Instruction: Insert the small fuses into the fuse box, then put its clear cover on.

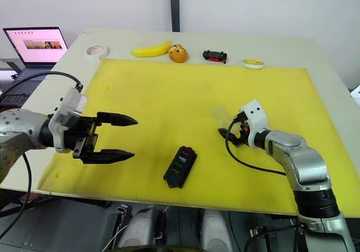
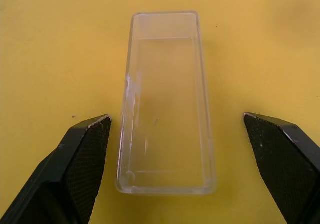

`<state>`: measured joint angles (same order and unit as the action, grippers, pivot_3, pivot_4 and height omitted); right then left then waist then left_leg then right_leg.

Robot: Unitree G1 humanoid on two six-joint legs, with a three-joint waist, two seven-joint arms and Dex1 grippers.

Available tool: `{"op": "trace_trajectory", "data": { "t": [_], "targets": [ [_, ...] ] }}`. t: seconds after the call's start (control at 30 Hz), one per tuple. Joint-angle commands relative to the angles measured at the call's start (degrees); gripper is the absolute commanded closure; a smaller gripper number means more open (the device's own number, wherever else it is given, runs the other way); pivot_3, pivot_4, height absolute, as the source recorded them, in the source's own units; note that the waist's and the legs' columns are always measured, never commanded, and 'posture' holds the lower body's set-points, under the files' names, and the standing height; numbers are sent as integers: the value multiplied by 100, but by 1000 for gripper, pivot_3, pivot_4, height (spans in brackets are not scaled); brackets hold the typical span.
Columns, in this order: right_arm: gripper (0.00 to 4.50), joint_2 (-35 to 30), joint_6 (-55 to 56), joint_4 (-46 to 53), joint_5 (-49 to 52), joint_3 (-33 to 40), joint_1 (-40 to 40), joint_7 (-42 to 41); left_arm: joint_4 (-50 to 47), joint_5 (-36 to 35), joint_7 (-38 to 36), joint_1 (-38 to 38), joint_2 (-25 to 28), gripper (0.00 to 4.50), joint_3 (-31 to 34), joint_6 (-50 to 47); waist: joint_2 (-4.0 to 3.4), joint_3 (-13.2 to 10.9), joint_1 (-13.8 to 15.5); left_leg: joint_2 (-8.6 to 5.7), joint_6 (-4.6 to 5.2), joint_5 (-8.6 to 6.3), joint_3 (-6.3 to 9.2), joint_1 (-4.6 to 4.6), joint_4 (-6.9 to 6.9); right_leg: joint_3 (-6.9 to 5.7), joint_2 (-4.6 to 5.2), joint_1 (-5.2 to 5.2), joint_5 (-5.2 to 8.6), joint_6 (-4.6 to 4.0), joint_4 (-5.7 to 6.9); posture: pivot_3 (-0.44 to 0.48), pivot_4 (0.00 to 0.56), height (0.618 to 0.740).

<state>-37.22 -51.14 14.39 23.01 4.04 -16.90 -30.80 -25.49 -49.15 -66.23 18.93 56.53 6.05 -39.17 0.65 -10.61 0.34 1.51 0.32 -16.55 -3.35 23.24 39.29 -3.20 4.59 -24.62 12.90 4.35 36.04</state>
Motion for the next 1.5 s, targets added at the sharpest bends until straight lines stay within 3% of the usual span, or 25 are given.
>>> {"op": "trace_trajectory", "data": {
  "t": [0.03, 0.43, 1.13, 1.33, 1.5],
  "targets": [
    [62, 104, -138, 211, 69, -41, -170, 41, -19, 117, -99, 122, -36, 0, 27, 156, 0, 0, -2, 0, 0, 0, 0, 0, 0, 0, 0, 0, 0, 0, 0, 0, 150, 737],
    [62, 1, -809, 54, 27, -255, -943, -4, -8, 325, -105, 175, -141, 0, -6, 193, -1, 0, 20, 2, 0, 0, 1, 3, 0, 0, 1, -3, 0, 0, 0, 0, 150, 737],
    [62, 87, -739, 264, 40, 83, -295, 158, -127, 422, -35, 132, -331, 0, -53, 194, 0, -1, 34, -1, 0, 0, 3, 5, 0, -1, 4, -3, -1, 2, -1, 0, 150, 737],
    [2816, 204, -743, 229, 46, 46, -369, 211, -154, 435, 7, 124, -376, 0, -66, 176, 0, 0, 29, 0, 0, 0, 3, 5, 0, -1, 3, -2, -1, 2, -1, 0, 150, 737],
    [2776, -28, -780, 464, 92, 25, -387, 22, -253, 394, 45, -21, -371, 0, 0, 123, -1, -1, 17, 1, 0, 0, 3, 4, 0, -1, 2, -3, -1, 1, 0, 0, 150, 737]
  ]
}}
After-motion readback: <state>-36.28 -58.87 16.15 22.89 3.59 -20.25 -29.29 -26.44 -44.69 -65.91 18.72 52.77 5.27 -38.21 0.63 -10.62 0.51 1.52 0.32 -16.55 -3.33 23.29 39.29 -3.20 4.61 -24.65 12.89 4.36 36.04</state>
